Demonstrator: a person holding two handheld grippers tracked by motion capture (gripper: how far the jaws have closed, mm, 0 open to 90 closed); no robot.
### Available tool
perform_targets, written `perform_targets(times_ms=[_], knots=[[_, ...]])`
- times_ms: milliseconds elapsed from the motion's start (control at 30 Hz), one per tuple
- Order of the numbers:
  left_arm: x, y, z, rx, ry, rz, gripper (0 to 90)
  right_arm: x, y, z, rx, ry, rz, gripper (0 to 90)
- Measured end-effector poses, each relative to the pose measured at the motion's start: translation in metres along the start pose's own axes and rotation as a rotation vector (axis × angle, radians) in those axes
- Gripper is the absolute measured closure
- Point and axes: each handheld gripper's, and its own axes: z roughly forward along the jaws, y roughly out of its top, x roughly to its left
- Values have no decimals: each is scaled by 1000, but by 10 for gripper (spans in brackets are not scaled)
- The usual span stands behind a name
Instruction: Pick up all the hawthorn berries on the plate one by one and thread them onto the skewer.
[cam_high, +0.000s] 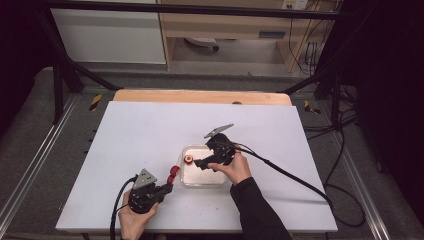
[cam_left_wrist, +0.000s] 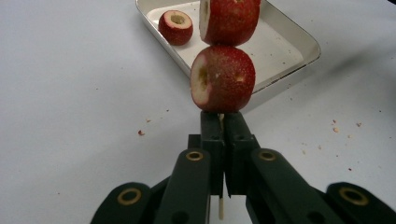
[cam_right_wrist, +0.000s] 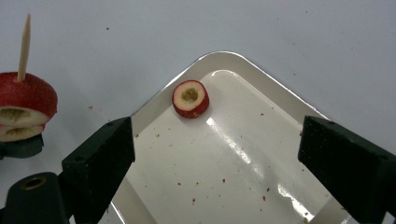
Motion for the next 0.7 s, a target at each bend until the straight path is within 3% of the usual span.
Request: perform_targets(times_ms=[200, 700], knots=[[2, 0, -2, -4, 4, -2, 881, 1, 8, 7, 20, -13, 21, 116], [4, -1, -3, -4, 9, -8, 881, 8, 27, 34, 86, -9, 74, 235]])
